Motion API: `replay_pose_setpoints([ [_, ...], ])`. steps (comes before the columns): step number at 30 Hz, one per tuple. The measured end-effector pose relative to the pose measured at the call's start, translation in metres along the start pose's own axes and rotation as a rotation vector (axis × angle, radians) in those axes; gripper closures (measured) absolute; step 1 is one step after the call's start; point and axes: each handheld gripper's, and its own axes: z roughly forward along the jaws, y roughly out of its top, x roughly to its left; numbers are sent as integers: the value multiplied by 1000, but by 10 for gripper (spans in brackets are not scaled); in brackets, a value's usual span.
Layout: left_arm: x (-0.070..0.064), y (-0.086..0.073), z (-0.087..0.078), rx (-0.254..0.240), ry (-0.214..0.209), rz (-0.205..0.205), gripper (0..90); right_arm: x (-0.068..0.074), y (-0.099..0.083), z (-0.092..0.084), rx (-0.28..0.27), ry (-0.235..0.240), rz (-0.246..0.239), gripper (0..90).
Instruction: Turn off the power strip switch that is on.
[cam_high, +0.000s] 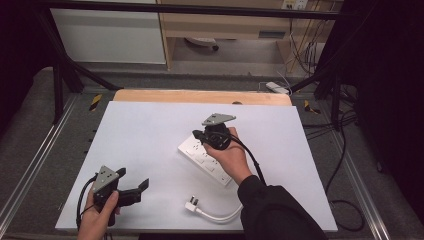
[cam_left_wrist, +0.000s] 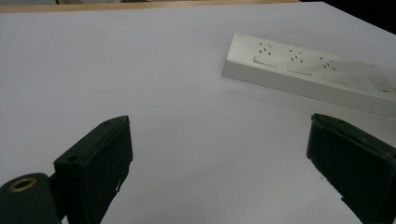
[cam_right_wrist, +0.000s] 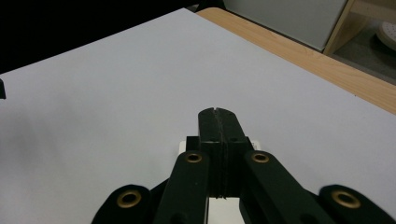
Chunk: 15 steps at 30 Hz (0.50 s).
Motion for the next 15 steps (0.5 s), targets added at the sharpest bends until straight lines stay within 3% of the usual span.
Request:
replay_pose_setpoints([
  [15, 0, 0, 0, 0, -2, -3, 68, 3, -3, 14, 30, 1, -4, 900],
])
